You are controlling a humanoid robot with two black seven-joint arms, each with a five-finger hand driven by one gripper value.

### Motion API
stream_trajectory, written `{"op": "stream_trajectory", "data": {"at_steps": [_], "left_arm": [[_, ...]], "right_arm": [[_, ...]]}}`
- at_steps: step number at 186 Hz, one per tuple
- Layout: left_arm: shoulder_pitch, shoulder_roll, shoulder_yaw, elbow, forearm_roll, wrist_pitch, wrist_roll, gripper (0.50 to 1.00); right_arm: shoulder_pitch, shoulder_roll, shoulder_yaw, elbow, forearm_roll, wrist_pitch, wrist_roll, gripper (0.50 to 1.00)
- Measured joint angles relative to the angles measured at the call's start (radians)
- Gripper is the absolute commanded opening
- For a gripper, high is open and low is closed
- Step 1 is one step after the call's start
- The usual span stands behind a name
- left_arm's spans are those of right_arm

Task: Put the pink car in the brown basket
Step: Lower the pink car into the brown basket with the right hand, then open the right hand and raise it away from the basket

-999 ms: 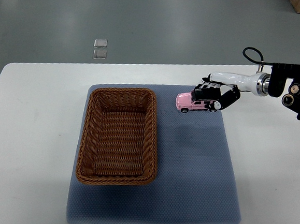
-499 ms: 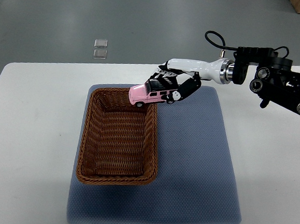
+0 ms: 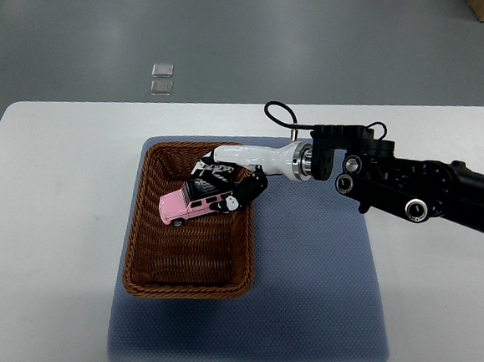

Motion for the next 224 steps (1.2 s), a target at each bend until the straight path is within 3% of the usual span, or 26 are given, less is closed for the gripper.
{"op": "stream_trajectory", "data": {"at_steps": [91, 98, 124, 134, 158, 167, 224], "left_arm": [[0.000, 0.000, -0.002, 0.006, 0.000, 0.000, 0.000, 1.000], [0.000, 0.000, -0.002, 0.008, 0.000, 0.000, -0.001, 1.000], [0.000, 0.000, -0.002, 0.009, 0.000, 0.000, -0.001, 1.000], [0.000, 0.000, -0.002, 0.009, 0.000, 0.000, -0.001, 1.000], [0.000, 0.000, -0.002, 0.009, 0.000, 0.000, -0.001, 1.000], [0.000, 0.000, -0.002, 0.009, 0.000, 0.000, -0.001, 1.000], [0.000, 0.000, -0.001, 0.009, 0.000, 0.000, 0.000, 1.000]], "right_arm": [[-0.042, 0.071, -0.047, -0.049, -0.009, -0.046, 0.009, 0.500], [-0.043, 0.073, -0.048, -0.051, -0.009, -0.046, 0.013, 0.602], [-0.044, 0.074, -0.047, -0.052, -0.009, -0.046, 0.019, 0.797], [-0.044, 0.071, -0.041, -0.052, -0.007, -0.046, 0.019, 0.842], [-0.035, 0.047, -0.008, -0.052, 0.009, -0.046, 0.020, 0.862], [-0.033, 0.030, 0.021, -0.052, 0.013, -0.045, 0.020, 0.893], [-0.122, -0.112, 0.350, -0.050, 0.192, -0.030, 0.021, 0.905]]}}
